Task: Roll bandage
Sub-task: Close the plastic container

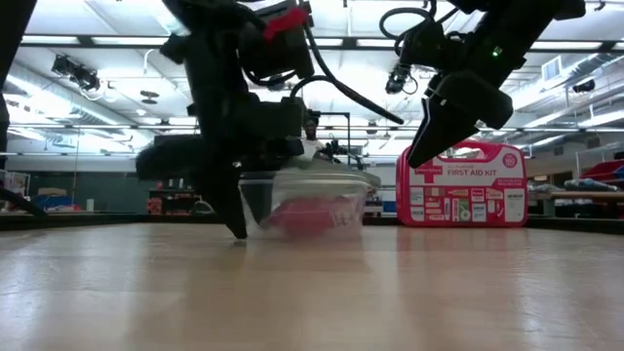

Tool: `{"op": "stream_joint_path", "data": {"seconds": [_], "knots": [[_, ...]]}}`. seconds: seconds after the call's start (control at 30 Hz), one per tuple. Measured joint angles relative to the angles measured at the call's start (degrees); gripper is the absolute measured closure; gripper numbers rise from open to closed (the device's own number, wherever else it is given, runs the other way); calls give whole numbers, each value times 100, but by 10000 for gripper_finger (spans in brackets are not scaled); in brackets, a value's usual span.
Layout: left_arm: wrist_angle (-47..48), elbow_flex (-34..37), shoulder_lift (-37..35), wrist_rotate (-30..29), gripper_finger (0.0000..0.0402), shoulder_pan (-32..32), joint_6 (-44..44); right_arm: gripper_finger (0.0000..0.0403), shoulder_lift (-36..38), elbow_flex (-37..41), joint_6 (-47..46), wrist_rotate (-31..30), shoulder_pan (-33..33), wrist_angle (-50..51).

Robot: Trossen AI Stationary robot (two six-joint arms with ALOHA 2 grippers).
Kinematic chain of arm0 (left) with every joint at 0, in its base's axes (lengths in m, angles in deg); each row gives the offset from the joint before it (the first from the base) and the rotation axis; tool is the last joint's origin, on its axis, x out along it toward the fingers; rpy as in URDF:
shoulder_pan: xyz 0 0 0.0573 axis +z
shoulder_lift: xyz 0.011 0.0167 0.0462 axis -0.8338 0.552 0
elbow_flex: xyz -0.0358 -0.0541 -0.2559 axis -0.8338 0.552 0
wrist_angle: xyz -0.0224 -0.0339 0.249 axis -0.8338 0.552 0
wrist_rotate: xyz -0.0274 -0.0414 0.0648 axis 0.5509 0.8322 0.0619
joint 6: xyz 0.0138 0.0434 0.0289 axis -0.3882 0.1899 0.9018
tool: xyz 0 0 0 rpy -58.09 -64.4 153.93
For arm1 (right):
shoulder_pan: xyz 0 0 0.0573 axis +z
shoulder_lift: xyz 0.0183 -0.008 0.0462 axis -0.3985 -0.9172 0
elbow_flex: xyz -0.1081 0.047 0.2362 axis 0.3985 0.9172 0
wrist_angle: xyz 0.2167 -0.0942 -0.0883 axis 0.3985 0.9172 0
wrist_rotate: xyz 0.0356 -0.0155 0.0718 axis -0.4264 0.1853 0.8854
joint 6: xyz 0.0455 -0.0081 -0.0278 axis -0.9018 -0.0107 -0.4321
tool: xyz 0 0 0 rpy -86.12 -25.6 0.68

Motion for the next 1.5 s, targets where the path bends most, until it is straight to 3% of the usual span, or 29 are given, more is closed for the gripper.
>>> {"op": "stream_joint_path", "data": {"seconds": [0.37,0.7,0.9,1.0,1.2,1.5], "knots": [[1475,-1082,-28,-2,229,3,-36,252,0,0,-17,-10,16,4],[2415,-1576,-28,6,229,3,-291,252,0,3,-11,-241,14,58],[3105,-1905,-28,12,229,3,-521,252,0,276,-8,-153,-415,52],[3499,-2034,-28,-156,229,3,-677,252,0,423,59,211,-764,21],[3923,-1892,-31,-1135,229,111,-826,252,0,674,925,528,-1340,-678],[3492,-705,-34,-2085,229,516,-1062,252,0,963,1447,-378,-1292,-1085]]}}
